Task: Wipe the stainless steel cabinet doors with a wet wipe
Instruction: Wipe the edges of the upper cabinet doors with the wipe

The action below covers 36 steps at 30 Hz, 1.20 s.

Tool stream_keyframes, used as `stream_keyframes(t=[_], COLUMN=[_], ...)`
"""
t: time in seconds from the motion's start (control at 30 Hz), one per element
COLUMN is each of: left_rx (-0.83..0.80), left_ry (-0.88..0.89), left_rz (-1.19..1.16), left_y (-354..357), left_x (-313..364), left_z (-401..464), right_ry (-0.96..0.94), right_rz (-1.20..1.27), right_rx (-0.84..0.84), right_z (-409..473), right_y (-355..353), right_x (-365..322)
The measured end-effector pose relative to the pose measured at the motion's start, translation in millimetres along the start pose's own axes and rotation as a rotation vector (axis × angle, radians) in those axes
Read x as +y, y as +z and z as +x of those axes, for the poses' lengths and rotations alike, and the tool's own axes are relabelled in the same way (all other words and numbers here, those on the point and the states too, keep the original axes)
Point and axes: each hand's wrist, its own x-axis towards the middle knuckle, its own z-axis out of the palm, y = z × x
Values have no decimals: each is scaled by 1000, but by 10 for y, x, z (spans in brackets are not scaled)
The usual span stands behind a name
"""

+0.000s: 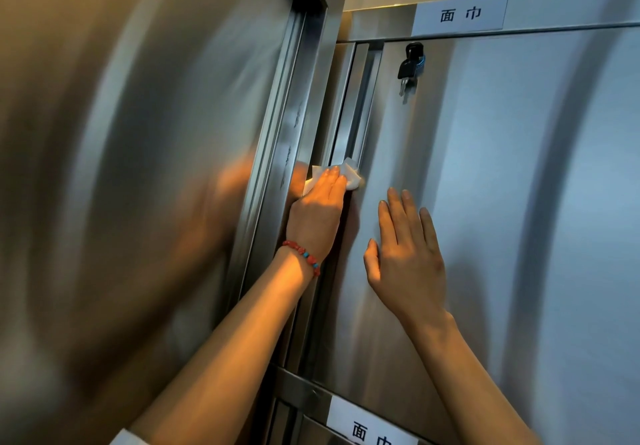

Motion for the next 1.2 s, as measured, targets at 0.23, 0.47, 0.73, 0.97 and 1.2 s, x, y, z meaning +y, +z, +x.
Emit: stream_keyframes(t=[0.23, 0.47, 0.73, 0.97, 1.2], left_rx=[-8, -20, -28, -37, -36], left_ry=[-6, 3, 19, 87, 52], left_rz=[7, 3, 55, 143, 153], left_y=[-13, 3, 6, -28, -15], left_x=[29, -12, 49, 7, 64], left_z=[-222, -81, -293, -112, -199], right_ry=[-2, -8, -11, -5, -7], right_rz=[2, 12, -15, -5, -3], right_rx=[-12, -12, -16, -18, -16], right_z=[-2, -1, -5, -8, -4], right_y=[0, 23, 11, -3, 2], right_x=[6, 12, 10, 7, 10])
